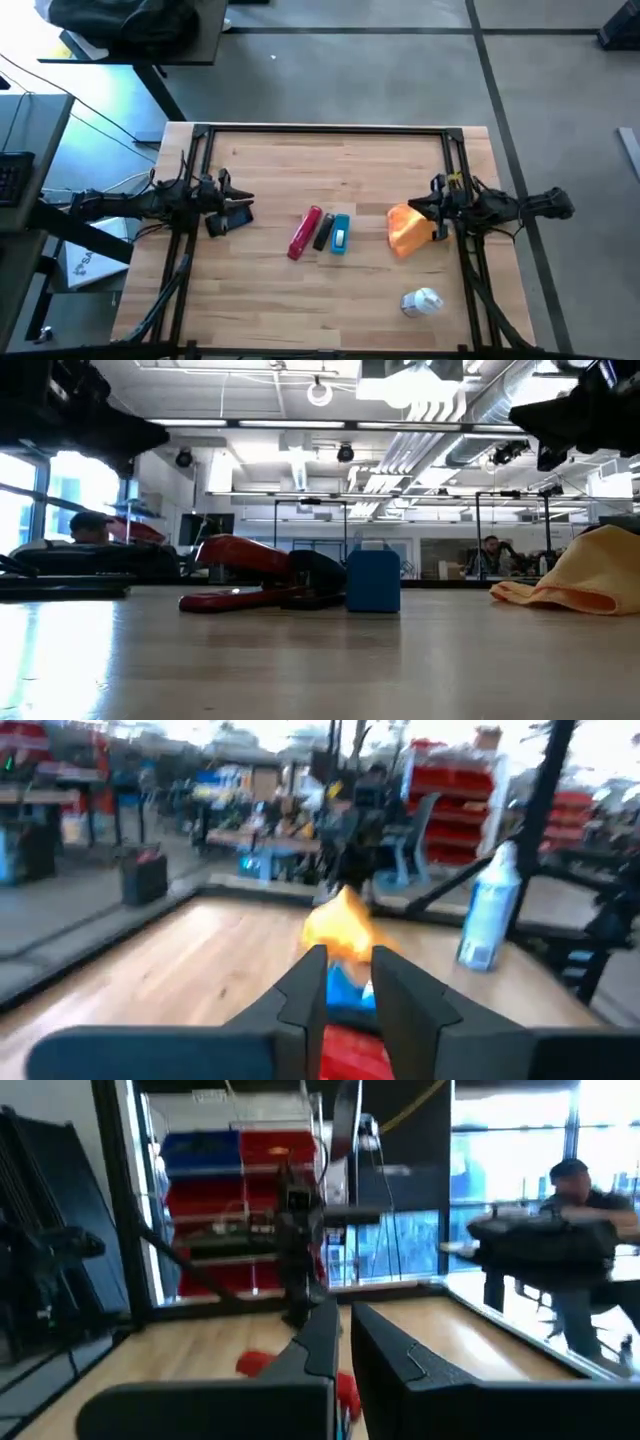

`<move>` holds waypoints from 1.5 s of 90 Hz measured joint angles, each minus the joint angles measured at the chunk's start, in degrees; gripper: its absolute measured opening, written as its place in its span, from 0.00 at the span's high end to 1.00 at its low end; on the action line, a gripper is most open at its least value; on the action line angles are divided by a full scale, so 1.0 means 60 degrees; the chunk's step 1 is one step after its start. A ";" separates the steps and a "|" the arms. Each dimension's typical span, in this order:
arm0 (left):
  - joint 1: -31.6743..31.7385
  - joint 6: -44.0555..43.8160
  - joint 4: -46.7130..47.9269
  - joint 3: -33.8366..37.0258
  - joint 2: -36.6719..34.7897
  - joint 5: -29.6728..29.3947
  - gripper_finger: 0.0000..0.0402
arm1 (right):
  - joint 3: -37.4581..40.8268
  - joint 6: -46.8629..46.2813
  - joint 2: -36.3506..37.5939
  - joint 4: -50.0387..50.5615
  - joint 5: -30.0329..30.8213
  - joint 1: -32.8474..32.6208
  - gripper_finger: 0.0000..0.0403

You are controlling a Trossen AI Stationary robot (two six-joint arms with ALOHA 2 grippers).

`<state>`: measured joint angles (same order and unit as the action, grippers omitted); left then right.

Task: Apply microfiber cloth
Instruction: Return to Home Position

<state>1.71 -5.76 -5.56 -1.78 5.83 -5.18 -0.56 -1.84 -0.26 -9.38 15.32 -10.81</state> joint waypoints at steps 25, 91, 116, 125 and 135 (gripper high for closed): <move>0.0555 0.0473 -0.0023 0.0185 -0.0518 0.1958 0.99 | 0.0004 -0.0084 -0.0002 -0.0056 -0.0600 0.0009 1.00; 0.1073 0.0714 0.0535 0.0178 -0.0873 -0.0359 1.00 | 0.0007 -0.0945 -0.0002 0.1128 -0.1249 0.2093 1.00; 0.1064 0.1179 0.0510 0.0178 -0.0876 -0.0137 1.00 | 0.0007 -0.0872 -0.0002 0.1205 -0.1207 0.2091 1.00; 0.1064 0.1119 0.0508 0.0178 -0.0876 0.0135 1.00 | 0.0007 -0.0902 -0.0002 0.1226 -0.1339 0.2091 1.00; 0.1064 0.0825 -0.0111 0.0178 -0.0876 0.0621 1.00 | 0.0007 -0.1067 -0.0006 0.1225 -0.1808 0.2091 1.00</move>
<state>8.10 -0.81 -6.23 -0.71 0.58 -1.45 -0.51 -8.24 -0.30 -2.03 4.47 1.74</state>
